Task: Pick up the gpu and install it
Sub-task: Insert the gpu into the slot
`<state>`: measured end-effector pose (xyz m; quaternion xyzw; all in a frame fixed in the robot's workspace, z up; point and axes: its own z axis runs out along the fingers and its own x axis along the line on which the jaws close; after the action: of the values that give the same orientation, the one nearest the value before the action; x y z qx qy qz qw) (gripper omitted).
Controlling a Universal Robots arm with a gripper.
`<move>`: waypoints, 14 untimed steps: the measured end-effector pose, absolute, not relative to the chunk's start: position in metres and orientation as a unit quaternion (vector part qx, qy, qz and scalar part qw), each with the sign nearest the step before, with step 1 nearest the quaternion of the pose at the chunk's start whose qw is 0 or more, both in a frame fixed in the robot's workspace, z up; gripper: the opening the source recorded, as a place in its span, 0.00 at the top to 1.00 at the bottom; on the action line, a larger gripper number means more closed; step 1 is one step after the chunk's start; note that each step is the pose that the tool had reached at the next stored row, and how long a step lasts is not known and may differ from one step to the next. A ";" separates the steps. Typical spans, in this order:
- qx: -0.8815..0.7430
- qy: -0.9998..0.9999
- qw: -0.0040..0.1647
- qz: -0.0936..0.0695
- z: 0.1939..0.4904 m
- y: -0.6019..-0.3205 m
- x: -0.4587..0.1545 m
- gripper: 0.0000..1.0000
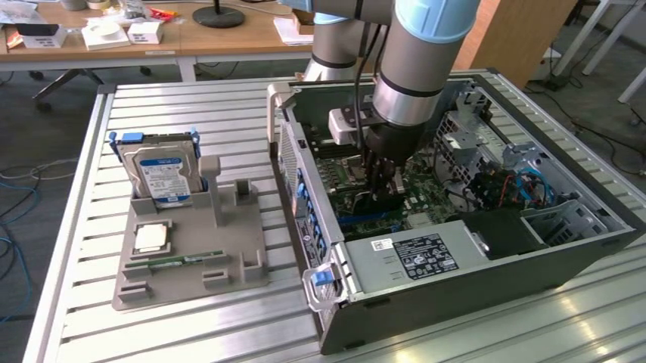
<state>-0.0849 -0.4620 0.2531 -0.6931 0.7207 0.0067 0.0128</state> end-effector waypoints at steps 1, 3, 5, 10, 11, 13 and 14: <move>-0.693 0.721 0.013 0.007 0.253 -0.462 -0.085 0.74; -0.693 0.721 0.013 0.007 0.253 -0.462 -0.085 0.74; -0.693 0.721 0.013 0.007 0.253 -0.462 -0.085 0.74; -0.693 0.721 0.013 0.007 0.252 -0.462 -0.085 0.74; -0.693 0.721 0.013 0.007 0.252 -0.462 -0.085 0.74; -0.693 0.721 0.013 0.007 0.252 -0.462 -0.085 0.74; -0.693 0.721 0.013 0.007 0.252 -0.462 -0.085 0.74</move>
<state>-0.0850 -0.4616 0.2520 -0.6927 0.7210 0.0067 0.0128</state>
